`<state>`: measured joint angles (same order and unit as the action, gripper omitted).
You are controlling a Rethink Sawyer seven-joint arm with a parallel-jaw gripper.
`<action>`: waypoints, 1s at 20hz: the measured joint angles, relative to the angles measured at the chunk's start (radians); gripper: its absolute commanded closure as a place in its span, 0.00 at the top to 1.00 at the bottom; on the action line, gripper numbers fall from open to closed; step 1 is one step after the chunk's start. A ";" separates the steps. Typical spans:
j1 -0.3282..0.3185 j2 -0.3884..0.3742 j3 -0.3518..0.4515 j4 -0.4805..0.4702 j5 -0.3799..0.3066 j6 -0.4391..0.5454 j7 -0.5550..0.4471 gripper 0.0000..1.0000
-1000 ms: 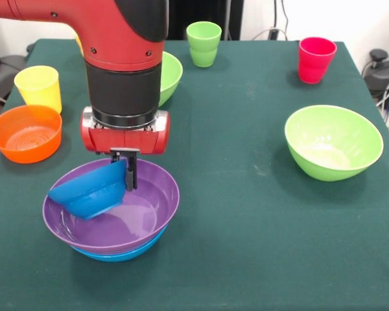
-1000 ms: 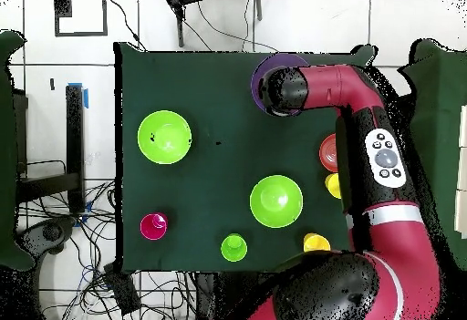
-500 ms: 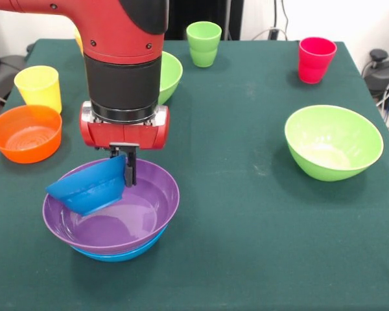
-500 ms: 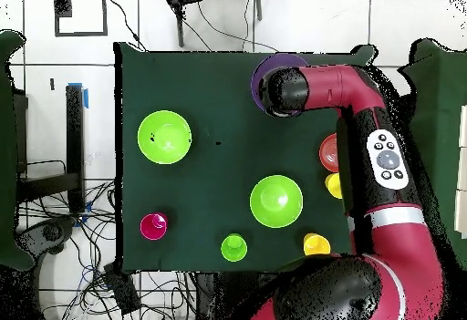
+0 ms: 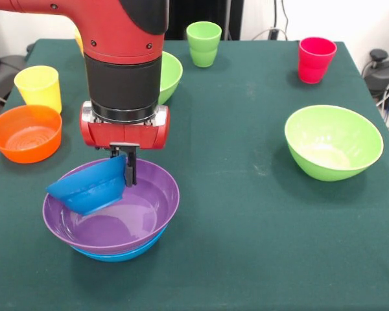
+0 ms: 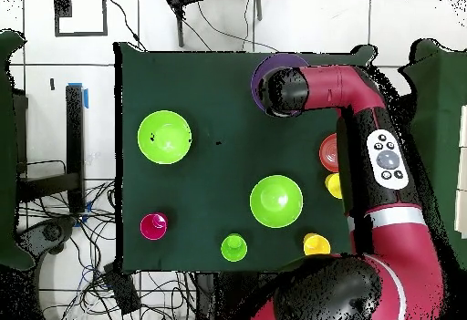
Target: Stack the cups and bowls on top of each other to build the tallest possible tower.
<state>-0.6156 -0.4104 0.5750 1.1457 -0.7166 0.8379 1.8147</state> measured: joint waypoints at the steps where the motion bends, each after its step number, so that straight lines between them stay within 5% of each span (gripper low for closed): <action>1: 0.000 0.000 0.000 0.002 0.000 0.000 0.000 0.00; 8: 0.000 -0.031 -0.001 0.058 0.000 -0.011 0.000 0.00; 9: 0.000 -0.039 -0.001 0.072 0.000 -0.014 0.000 1.00; 20: -0.001 -0.085 -0.003 0.136 0.001 -0.018 0.000 1.00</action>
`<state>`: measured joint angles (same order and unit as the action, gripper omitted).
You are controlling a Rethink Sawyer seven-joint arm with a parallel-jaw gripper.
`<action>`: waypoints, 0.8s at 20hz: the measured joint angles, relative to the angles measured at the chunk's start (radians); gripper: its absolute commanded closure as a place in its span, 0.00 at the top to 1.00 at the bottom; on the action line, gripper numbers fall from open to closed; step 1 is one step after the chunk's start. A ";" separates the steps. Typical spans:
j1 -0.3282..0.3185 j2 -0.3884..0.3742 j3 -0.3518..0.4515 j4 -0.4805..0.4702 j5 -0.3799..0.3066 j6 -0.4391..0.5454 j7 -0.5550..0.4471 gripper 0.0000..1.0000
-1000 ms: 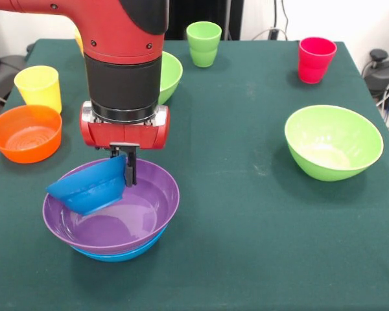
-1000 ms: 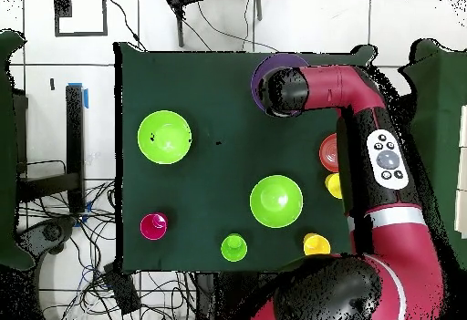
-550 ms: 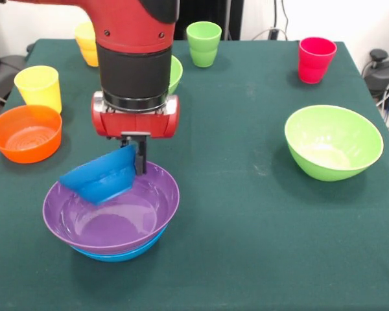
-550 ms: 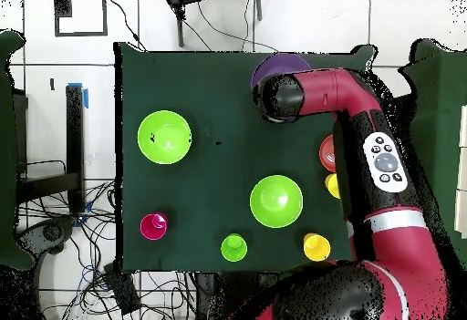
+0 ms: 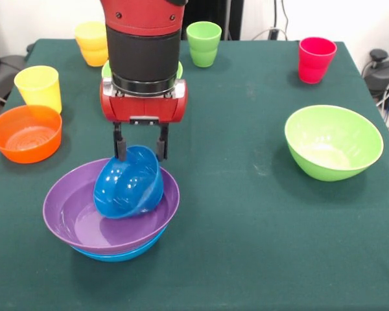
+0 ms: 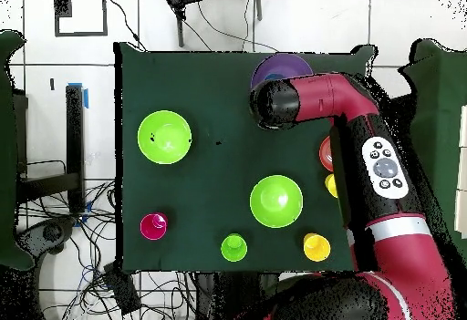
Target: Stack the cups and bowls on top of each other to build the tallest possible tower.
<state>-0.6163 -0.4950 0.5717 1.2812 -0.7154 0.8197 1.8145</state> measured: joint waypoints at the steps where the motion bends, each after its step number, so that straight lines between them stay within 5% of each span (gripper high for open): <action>1: 0.000 -0.003 0.000 0.003 0.000 0.000 0.000 1.00; 16: 0.000 -0.010 -0.003 0.022 0.000 0.000 0.000 1.00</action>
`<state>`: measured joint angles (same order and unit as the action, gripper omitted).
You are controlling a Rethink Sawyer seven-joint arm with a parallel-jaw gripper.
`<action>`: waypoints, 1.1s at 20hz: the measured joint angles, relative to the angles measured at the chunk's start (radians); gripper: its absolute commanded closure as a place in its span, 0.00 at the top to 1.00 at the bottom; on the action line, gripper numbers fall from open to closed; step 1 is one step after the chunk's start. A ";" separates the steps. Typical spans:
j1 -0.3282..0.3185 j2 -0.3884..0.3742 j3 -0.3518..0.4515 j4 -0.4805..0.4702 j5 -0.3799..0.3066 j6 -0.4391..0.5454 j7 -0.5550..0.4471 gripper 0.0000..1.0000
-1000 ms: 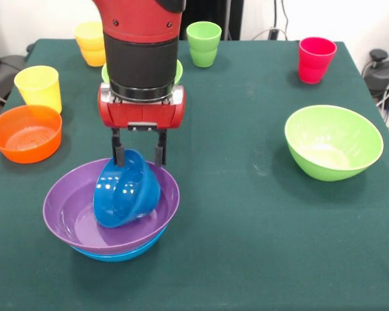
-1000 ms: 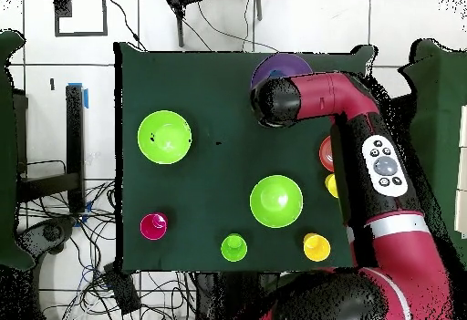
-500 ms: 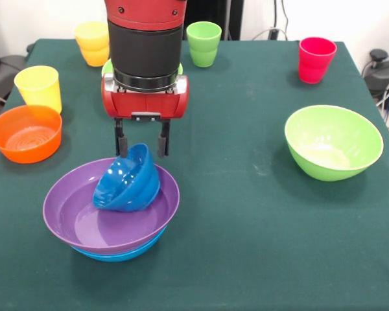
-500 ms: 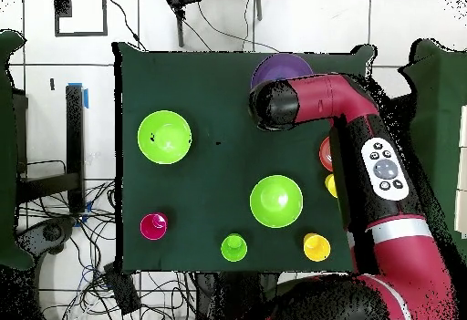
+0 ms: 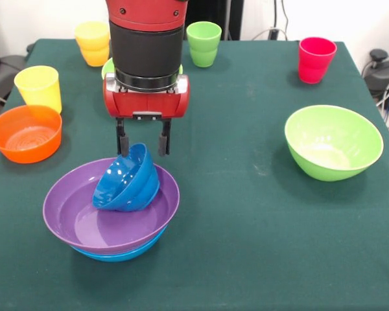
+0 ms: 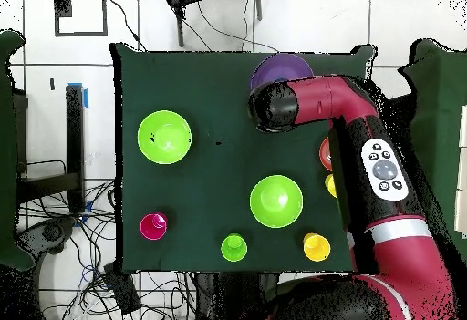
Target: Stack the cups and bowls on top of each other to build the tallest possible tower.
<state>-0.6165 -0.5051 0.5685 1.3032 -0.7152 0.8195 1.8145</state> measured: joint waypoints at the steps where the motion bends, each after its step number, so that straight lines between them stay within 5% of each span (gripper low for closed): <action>1: 0.000 0.000 -0.001 0.002 0.000 0.000 0.000 1.00; 22: 0.067 -0.043 -0.053 0.026 0.000 -0.035 0.000 1.00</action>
<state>-0.5499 -0.5483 0.5156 1.3288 -0.7149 0.7846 1.8145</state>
